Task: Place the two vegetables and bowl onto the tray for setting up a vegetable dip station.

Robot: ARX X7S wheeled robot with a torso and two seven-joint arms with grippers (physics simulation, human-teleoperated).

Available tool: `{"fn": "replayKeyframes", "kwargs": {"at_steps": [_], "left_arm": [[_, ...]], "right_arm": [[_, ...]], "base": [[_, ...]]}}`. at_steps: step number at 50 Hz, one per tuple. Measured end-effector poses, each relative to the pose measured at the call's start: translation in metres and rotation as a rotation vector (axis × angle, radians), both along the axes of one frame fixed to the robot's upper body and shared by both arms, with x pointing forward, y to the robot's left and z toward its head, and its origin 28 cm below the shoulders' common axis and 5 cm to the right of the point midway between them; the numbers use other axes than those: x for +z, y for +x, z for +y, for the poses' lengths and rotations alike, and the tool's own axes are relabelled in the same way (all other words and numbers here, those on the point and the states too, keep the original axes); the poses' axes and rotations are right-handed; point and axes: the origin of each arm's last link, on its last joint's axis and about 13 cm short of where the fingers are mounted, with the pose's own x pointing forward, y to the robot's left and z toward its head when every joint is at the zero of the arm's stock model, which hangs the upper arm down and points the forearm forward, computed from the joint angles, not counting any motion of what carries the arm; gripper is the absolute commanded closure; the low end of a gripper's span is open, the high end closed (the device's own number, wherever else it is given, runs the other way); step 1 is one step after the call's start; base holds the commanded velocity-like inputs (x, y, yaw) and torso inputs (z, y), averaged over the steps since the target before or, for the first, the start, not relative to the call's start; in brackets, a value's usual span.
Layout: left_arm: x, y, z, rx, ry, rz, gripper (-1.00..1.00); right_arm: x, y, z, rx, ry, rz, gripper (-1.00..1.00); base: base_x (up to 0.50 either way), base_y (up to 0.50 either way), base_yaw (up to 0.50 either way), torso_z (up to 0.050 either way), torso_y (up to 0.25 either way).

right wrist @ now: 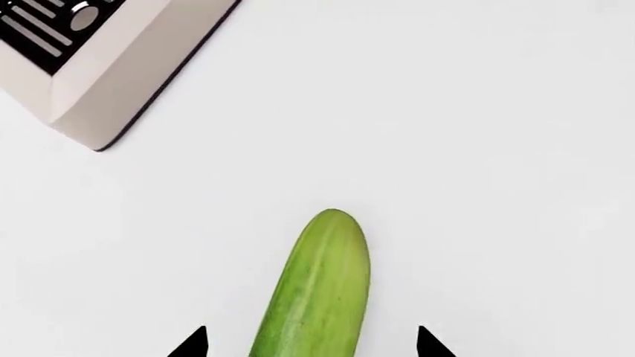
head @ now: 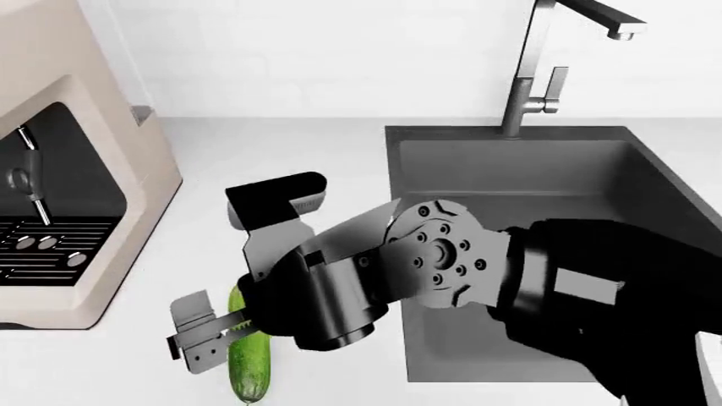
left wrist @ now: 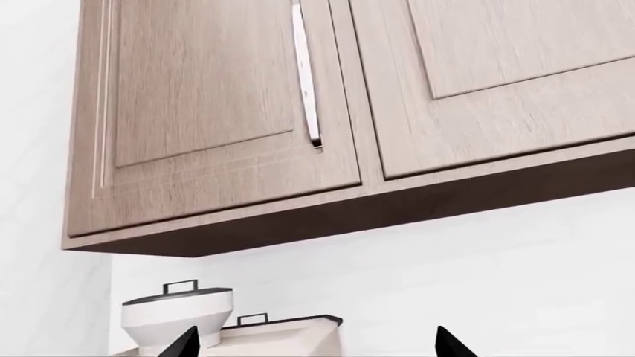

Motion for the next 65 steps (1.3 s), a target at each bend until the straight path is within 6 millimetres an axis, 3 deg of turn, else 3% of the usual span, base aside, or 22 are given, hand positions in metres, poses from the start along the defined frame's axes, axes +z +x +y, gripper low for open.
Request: {"fn": "replayKeyframes", "kwargs": {"at_steps": [12,13,39,65], "left_arm": [[-0.002,0.001,0.001,0.002,-0.004,0.005,-1.00],[-0.002,0.001,0.001,0.002,-0.004,0.005,-1.00],[-0.004,0.000,0.002,0.008,-0.015,0.006,-1.00],[0.000,0.003,0.001,-0.014,-0.008,0.016,-1.00]], "right_arm": [[-0.009,0.015,-0.001,-0.017,0.018,0.020,-1.00],[-0.010,0.015,0.000,-0.014,0.018,0.025,1.00],[-0.011,0.017,0.002,0.038,0.000,-0.002,1.00],[0.070,-0.022,-0.051,-0.035,0.081,-0.201,1.00]], "base": [[0.00,0.00,0.00,0.000,0.000],[0.00,0.00,0.00,0.000,0.000],[0.00,0.00,0.00,0.000,0.000],[0.00,0.00,0.00,0.000,0.000]]}}
